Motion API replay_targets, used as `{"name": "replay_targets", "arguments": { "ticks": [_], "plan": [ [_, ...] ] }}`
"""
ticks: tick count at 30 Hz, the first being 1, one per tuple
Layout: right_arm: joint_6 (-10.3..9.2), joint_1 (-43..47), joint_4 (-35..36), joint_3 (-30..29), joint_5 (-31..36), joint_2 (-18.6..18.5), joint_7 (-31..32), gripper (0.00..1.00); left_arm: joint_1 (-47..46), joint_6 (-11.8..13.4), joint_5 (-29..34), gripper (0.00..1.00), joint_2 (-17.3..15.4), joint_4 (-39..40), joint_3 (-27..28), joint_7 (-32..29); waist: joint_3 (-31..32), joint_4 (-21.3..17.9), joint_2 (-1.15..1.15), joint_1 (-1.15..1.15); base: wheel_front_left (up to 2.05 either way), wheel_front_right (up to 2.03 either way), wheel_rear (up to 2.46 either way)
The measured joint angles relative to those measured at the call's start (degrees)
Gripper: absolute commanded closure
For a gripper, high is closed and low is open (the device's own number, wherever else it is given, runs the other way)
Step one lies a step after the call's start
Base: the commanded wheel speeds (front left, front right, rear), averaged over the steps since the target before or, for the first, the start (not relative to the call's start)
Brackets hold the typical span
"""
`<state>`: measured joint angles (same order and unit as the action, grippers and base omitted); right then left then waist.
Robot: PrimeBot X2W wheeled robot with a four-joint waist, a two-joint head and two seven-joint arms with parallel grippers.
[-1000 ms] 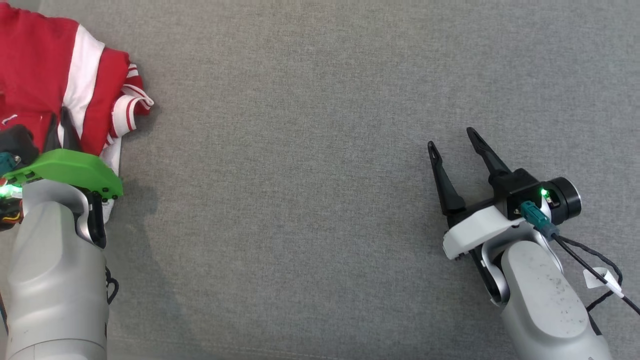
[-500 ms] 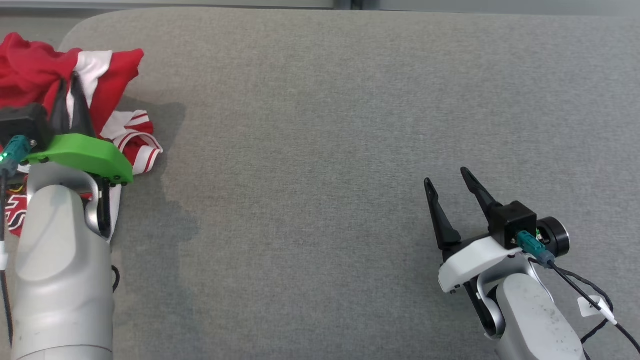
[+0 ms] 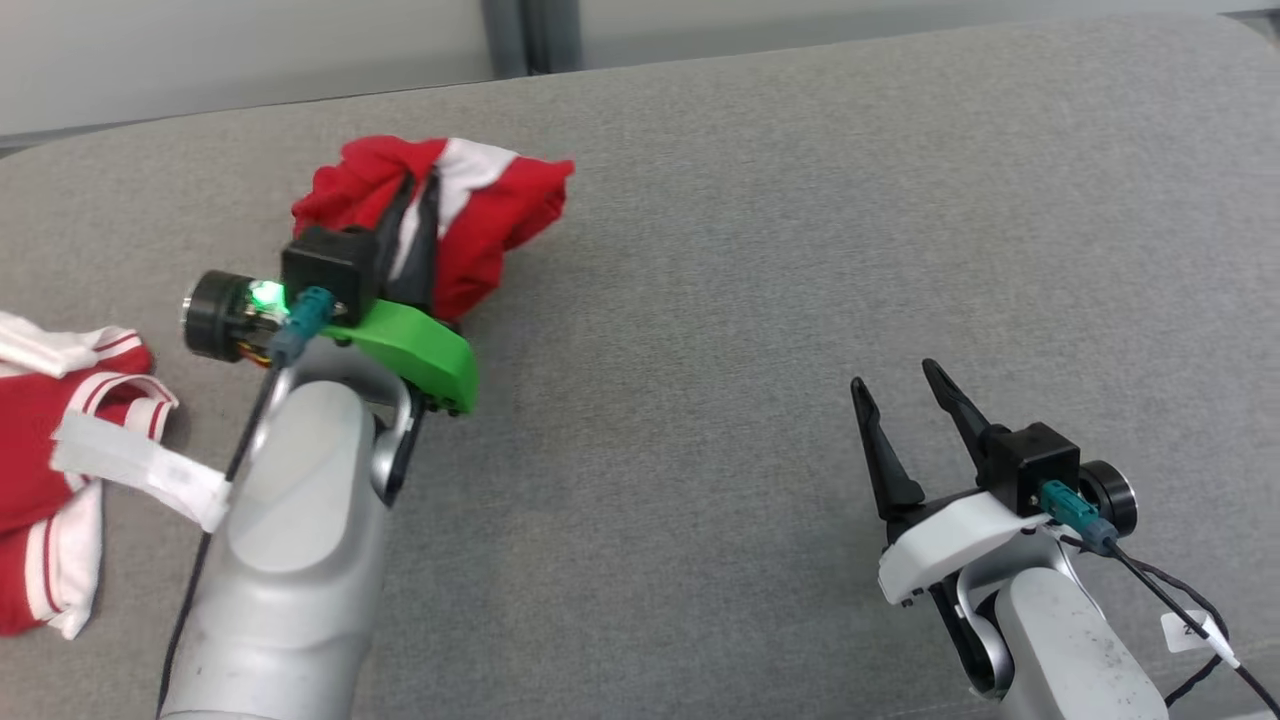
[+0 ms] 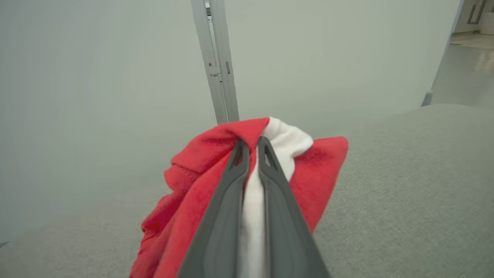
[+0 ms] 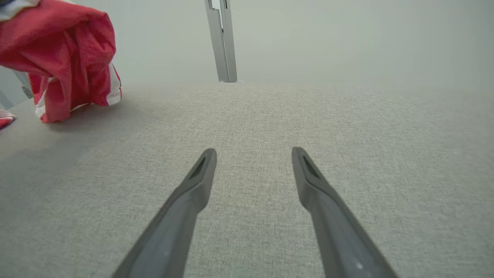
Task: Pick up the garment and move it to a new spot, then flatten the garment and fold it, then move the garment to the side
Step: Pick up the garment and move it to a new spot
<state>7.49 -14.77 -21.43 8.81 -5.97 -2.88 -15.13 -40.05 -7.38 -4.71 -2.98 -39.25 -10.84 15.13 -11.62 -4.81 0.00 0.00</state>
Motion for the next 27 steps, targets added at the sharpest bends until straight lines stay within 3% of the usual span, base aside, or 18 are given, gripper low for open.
{"name": "replay_targets", "arguments": {
  "ticks": [10, 17, 18, 19, 20, 27],
  "plan": [
    [0.00, 0.2, 0.2, 0.6, -0.9, 0.0, 0.0, 0.00, 3.0, 0.2, -11.1, 1.00, 0.3, 6.4, -22.5, 0.0, 0.3, -6.4, 0.00, 0.00, 0.00, 0.00, 0.00],
    [0.00, 0.2, 0.4, 0.6, -1.4, 0.0, 0.0, 0.00, 4.0, 2.6, -13.0, 1.00, 0.3, 8.0, -32.3, 0.0, -0.2, -8.4, 0.00, 0.00, 0.00, 0.00, 0.00],
    [0.00, 0.2, 0.4, 0.5, -1.4, 0.0, 0.0, 0.00, 4.1, 3.0, -12.7, 0.75, 0.3, 7.8, -32.7, 0.0, -0.2, -8.4, 0.00, 0.00, 0.00, 0.00, 0.00],
    [0.00, 0.2, 0.4, 0.3, -1.4, 0.0, 0.0, 0.00, 4.5, 3.5, -12.5, 0.32, 0.3, 7.4, -32.7, 0.0, -0.1, -8.4, 0.00, 0.00, 0.00, 0.00, 0.00],
    [0.00, 0.3, 0.3, 0.1, -1.4, 0.0, 0.0, 0.00, 5.0, 4.0, -12.3, 0.00, 0.3, 6.8, -32.6, 0.0, 0.0, -8.3, 0.00, 0.00, 0.00, 0.00, 0.00],
    [0.00, 0.8, 0.2, -1.2, -1.4, 0.0, 0.0, 0.00, 9.5, 7.2, -10.6, 0.00, -0.1, 6.2, -25.4, 0.0, 1.0, -7.0, 0.00, 0.00, 0.00, 0.00, 0.00]
  ]
}}
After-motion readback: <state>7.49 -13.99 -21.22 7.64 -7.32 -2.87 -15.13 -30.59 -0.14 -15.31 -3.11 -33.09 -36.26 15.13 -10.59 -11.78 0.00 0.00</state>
